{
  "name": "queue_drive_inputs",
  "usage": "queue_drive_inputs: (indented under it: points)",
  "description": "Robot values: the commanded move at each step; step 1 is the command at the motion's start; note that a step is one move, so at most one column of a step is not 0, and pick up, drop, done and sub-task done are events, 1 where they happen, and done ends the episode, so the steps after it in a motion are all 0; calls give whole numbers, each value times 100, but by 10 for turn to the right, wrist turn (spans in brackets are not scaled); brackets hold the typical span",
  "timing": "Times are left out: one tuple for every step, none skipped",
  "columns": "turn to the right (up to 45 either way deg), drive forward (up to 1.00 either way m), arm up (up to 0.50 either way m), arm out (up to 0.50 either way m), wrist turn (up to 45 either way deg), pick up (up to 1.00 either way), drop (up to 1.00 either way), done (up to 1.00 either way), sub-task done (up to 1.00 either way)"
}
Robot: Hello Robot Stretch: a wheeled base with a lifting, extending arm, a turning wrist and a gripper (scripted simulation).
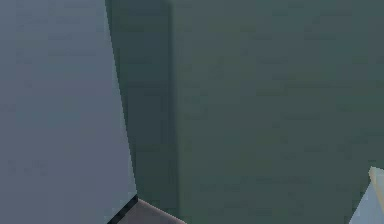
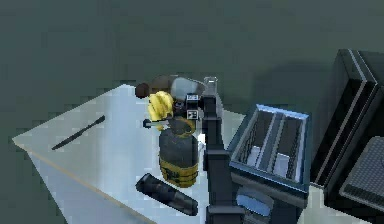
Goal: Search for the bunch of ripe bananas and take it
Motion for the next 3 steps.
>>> queue_drive_inputs:
  points:
    - [0,0,0,0,0,100,0,0,0]
    - [0,0,10,0,0,0,0,0,0]
    - [0,0,0,0,0,0,0,100,0]
